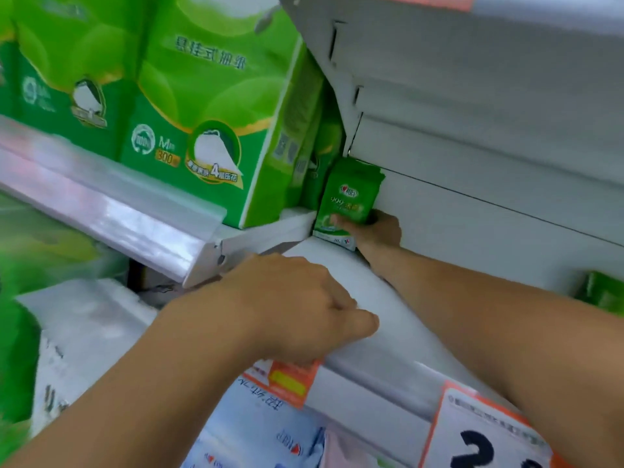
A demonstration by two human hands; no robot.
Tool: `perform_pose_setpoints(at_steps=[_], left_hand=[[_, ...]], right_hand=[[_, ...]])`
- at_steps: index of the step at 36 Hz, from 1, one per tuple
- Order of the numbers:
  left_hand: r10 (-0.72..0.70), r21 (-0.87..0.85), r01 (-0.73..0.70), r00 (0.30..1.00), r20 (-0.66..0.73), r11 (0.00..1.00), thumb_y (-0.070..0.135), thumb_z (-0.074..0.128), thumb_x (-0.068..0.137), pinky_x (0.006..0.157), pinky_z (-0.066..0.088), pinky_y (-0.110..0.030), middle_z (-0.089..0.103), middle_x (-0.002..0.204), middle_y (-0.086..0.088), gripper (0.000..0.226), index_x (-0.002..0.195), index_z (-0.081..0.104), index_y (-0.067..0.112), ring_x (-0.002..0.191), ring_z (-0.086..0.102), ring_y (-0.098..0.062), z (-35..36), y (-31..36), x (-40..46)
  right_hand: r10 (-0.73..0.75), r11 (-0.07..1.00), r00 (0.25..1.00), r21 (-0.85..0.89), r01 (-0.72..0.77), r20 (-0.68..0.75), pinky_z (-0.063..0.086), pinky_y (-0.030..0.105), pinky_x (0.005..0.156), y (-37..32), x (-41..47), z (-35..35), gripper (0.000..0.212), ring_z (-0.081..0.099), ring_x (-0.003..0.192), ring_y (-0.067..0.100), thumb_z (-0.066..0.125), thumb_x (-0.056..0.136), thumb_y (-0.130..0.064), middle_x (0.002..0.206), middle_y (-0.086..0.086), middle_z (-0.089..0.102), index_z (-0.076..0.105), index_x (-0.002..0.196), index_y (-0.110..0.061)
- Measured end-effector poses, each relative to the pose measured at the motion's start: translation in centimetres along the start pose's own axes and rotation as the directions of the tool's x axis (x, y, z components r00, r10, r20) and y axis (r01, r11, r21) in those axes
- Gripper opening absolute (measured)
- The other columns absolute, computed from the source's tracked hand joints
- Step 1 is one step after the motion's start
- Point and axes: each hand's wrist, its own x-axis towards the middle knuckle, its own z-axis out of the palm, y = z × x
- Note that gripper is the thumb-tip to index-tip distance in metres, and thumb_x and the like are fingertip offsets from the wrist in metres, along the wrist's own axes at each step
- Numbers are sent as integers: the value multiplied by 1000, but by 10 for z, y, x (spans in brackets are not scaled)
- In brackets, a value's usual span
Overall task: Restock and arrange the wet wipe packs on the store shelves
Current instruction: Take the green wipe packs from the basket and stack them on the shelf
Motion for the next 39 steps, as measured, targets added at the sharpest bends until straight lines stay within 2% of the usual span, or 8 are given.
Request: perform_pose_setpoints(at_steps=[4,6,11,16,25,29,34,39], left_hand=[[-2,3,2,1000,13,1000,73,29,89,106,38,-43,56,134,19,52,117,63,45,128,45,-11,0,1,3],[-7,15,6,1000,16,1000,73,28,90,106,38,-43,56,135,18,53,118,63,44,128,45,-12,0,2,1],[-17,11,17,1000,-5,1000,72,27,91,103,40,-42,57,135,17,51,118,61,47,127,48,-14,0,5,-6],[-18,13,18,1000,-25,1000,81,24,83,95,38,-36,55,137,22,54,115,59,57,128,48,-13,1,5,-10],[26,26,-24,994,-107,999,81,23,85,99,40,-41,57,134,24,49,113,58,62,126,50,-13,7,0,-5],[41,0,-41,987,-156,999,83,20,76,95,44,-39,65,122,19,58,104,63,58,115,56,-15,8,-2,-4],[76,63,-56,928,-364,996,67,33,92,62,37,-27,58,70,1,54,77,67,28,76,55,-21,15,5,-7],[138,93,-104,832,-537,990,51,31,98,58,29,-33,58,69,0,50,68,56,20,77,57,-27,26,18,-17]], right_hand=[[70,997,997,-17,-70,16,45,25,55,-1,0,-2,57,63,73,17,73,69,-72,81,2,68,64,77,-16],[139,990,990,-18,-139,22,39,25,50,-4,-3,-5,62,57,67,16,66,73,-76,80,4,63,61,81,-14],[251,956,940,93,-279,232,52,35,93,-7,-8,-17,59,61,82,18,64,82,-67,92,5,67,61,99,-11],[302,846,864,304,-437,404,55,50,94,-36,-9,-25,35,69,103,29,68,93,-30,115,14,70,58,120,-9],[301,916,874,138,-376,382,56,36,93,-22,-7,-22,48,68,102,21,72,82,-56,110,5,72,61,106,-16],[317,906,865,144,-397,389,57,35,88,-26,-7,-29,42,69,96,23,83,76,-41,108,9,71,60,99,-13],[354,899,851,110,-424,387,54,45,91,-39,-19,-56,67,49,121,32,88,71,-37,129,12,47,48,119,-14],[297,951,863,-40,-308,408,51,47,99,-46,-51,-100,85,44,130,31,83,78,-40,147,10,41,37,145,-13]])
